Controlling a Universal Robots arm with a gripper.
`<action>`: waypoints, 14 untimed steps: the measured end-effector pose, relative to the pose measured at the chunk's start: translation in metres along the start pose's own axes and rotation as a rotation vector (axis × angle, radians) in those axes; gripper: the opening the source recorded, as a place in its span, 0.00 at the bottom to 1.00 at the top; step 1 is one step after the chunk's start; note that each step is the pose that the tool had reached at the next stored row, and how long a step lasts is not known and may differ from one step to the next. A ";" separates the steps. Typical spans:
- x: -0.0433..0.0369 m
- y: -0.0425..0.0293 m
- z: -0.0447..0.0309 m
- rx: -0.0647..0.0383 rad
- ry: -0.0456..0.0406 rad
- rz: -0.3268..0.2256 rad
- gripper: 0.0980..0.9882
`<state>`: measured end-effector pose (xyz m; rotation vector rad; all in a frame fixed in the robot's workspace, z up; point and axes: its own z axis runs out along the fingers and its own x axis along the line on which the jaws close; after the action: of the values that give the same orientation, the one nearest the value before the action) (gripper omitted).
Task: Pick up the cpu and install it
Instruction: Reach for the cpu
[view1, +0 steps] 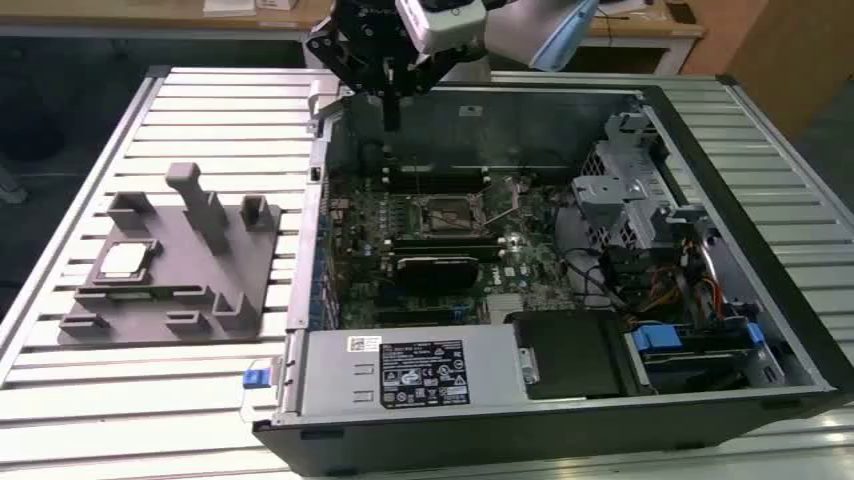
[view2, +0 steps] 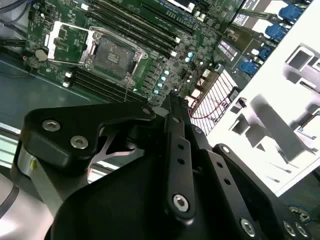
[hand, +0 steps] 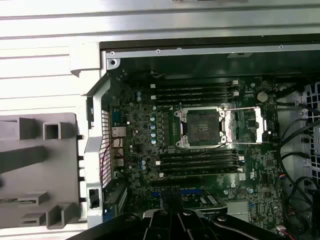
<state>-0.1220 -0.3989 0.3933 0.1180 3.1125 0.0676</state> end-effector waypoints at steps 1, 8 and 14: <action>0.0000 0.0000 0.0000 0.000 0.0000 0.000 0.01; 0.0016 -0.0001 -0.0001 0.000 0.0000 0.000 0.01; 0.0056 -0.0004 -0.0002 0.000 0.0000 0.000 0.01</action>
<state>-0.1276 -0.3990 0.3933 0.1182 3.1125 0.0675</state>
